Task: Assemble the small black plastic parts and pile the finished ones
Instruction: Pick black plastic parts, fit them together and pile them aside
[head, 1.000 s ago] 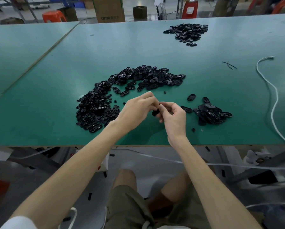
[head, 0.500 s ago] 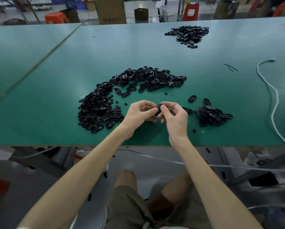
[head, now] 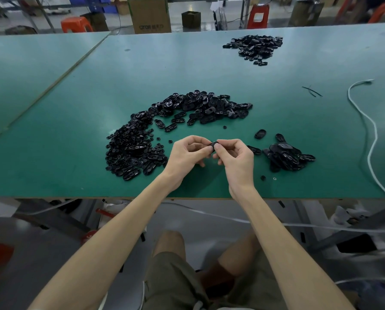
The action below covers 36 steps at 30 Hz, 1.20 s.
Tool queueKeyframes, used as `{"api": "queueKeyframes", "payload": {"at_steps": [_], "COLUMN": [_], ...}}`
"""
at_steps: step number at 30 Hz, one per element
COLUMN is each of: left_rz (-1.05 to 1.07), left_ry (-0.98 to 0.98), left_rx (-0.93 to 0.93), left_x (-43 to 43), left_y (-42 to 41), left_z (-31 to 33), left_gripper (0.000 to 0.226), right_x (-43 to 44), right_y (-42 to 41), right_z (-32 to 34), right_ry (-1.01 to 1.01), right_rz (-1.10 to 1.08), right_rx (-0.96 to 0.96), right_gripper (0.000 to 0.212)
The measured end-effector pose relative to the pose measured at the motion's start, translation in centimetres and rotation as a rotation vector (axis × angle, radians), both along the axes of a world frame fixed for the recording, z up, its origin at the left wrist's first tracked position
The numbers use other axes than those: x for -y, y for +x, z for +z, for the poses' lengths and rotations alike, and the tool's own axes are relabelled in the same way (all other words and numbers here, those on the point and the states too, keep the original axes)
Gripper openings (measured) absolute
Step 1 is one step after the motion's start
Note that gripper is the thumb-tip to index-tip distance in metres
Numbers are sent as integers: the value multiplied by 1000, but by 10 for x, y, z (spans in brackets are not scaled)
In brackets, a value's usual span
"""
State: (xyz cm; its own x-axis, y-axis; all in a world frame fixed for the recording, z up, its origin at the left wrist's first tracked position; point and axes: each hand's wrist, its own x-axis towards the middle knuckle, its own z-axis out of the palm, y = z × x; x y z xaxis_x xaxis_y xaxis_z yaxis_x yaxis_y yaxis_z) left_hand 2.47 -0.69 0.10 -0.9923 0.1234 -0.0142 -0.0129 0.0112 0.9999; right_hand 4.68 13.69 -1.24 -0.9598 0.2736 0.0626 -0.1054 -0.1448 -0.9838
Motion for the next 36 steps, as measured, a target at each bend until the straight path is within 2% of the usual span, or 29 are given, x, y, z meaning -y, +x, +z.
{"api": "queueKeyframes", "payload": {"at_steps": [9,17,22,36], "left_rz": [39,51,-14,53], "left_ry": [34,38,91,91], "left_rx": [7,44,74,16], "left_x": [-4,-6,1,-4], "left_y": [1,3,1,4], "left_z": [0,3,3,3], "left_gripper": [9,11,15,11], "right_x": [1,0,-1,2], "right_y": [2,2,2,0], "right_z": [2,1,1,2], "right_ry": [33,58,39,90], "right_rz": [17,21,-5,-19], "right_rx": [17,19,15,34], "right_gripper": [10,15,11,11]}}
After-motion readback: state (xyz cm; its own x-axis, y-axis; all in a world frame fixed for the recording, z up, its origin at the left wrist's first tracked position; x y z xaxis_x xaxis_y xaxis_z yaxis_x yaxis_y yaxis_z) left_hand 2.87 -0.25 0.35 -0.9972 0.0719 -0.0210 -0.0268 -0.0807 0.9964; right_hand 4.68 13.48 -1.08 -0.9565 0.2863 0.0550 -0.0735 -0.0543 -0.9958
